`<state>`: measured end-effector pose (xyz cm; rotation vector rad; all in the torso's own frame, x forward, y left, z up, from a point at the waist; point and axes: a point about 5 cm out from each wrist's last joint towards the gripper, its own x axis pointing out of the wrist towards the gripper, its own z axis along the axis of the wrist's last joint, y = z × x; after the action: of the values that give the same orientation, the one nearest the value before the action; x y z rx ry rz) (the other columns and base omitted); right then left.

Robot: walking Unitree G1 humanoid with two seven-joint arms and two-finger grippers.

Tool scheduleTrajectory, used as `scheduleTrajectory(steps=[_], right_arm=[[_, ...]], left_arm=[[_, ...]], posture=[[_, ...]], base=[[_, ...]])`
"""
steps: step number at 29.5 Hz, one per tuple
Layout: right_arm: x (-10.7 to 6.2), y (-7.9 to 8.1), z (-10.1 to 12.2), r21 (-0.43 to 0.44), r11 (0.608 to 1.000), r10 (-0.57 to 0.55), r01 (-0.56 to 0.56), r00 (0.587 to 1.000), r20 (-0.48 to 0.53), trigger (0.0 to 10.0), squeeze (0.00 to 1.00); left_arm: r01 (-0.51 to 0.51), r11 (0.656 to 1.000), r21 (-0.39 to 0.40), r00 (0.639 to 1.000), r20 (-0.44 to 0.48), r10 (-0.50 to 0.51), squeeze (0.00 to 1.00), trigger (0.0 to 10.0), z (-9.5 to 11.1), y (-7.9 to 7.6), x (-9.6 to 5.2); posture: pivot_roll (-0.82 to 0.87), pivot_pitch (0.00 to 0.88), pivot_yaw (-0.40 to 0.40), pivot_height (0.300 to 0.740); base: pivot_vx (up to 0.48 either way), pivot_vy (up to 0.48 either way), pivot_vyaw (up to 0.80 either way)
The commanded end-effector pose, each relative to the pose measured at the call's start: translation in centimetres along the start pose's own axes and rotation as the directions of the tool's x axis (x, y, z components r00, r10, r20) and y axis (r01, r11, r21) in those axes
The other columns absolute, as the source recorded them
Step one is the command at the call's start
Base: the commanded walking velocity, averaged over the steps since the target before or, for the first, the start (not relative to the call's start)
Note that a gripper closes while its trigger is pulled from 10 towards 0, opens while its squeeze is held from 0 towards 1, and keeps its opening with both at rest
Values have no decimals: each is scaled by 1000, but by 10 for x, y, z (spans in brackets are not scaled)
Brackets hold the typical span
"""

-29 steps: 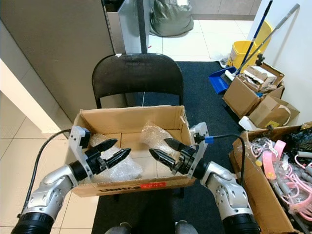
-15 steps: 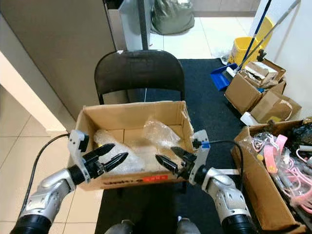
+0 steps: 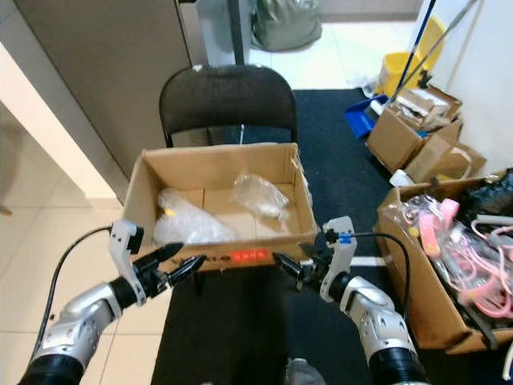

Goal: Picking trash to rubbish bin

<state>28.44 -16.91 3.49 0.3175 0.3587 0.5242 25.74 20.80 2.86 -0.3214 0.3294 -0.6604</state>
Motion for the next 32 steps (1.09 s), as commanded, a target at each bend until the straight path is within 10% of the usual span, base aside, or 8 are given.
scheduleTrajectory(steps=[1,8,15,32], right_arm=[[-5,-8,-12,20,998,-66,67,997,-31,10000,0],[-24,-32,-46,82,951,-287,299,948,-135,10000,0],[-65,-47,-99,83,828,-506,555,802,-317,10000,0],[-125,-37,-166,24,676,-605,736,574,-552,10000,0]], left_arm=[[-40,999,-19,999,-18,40,0,10000,-7,5,-7],[-135,986,-99,989,-69,128,0,10000,-28,15,-18],[-305,922,-240,948,-167,270,0,10000,-68,19,-37],[-608,737,-296,782,-384,491,0,10000,-126,9,-69]], posture=[[24,141,49,740],[20,136,50,740],[16,138,43,740],[-1,130,25,740]], base=[[-330,0,0],[-330,0,0],[-331,0,0],[-176,0,0]])
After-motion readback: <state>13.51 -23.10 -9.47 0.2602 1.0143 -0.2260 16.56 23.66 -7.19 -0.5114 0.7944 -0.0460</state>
